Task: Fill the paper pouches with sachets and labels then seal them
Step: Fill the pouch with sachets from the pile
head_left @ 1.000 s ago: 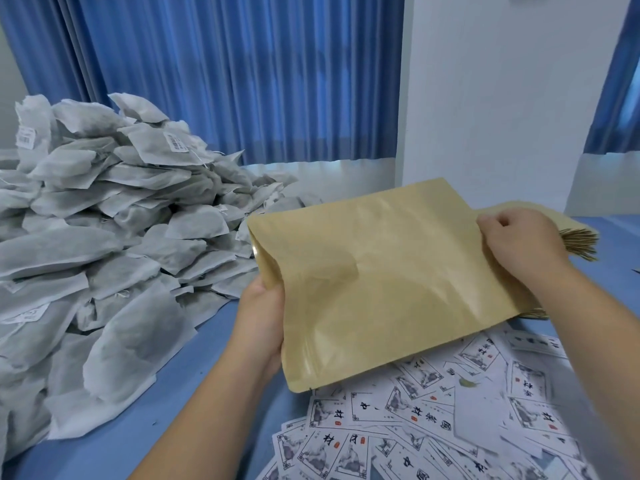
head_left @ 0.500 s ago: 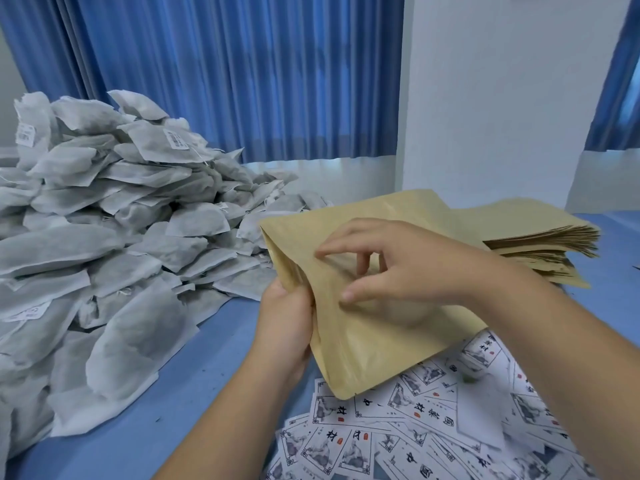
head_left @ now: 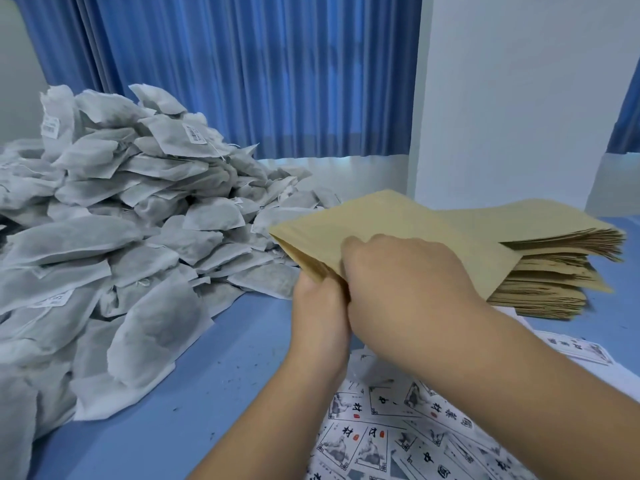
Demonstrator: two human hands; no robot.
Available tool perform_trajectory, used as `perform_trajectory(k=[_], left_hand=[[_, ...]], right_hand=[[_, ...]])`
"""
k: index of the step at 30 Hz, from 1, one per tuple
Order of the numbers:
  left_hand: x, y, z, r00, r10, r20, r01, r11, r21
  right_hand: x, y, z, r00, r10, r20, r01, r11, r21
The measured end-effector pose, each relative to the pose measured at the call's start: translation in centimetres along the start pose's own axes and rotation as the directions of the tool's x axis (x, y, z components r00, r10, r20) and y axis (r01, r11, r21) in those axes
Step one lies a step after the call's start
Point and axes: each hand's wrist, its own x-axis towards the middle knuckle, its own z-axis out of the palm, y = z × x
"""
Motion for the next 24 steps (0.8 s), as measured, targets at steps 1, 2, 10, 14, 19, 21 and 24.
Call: perform_trajectory(k=[1,2,10,14,19,21,24], left_hand=[[0.1,-0.1,-0.2,1.0,-0.001,0.001,0.001,1.0,0.011],[0.1,-0.1,-0.3,1.0,-0.018,0.008,0.018,1.0,0.022],[0.9,0.2,-1.3,0.979,-0.194,0.058,0.186,0.974,0.129],[1.6,1.2,-2.5,0.991,-0.131,0.036,0.116,0.954,0.275],[2.0,3.0,-7.9,0.928,0.364,-0.078,0.117,-0.086,0.989],[2.0,4.3,-9.7,0.901,0.391,-0.189,0.277,-0.182,0.943],[2.1,5.3,-11.2,0.902,0.285,-0.323,0.381,-0.177,0.908]], right_hand=[[0.0,0.1,0.1,1.0,0.015,-0.005,-0.015,1.0,-0.003],[0.1,0.1,0.1,1.0,0.021,-0.019,-0.021,1.0,0.008],[2.1,4.5,0.8,0.975,0.189,-0.117,-0.15,0.948,0.281],[3.0,6.5,1.5,0.969,0.215,-0.124,-0.161,0.925,0.343],[3.3,7.5,1.9,0.973,0.214,-0.083,-0.163,0.901,0.402],[3.3,7.5,1.9,0.977,0.2,-0.072,-0.155,0.902,0.402],[3.3,7.3,2.1,0.98,0.19,-0.053,-0.153,0.902,0.405]])
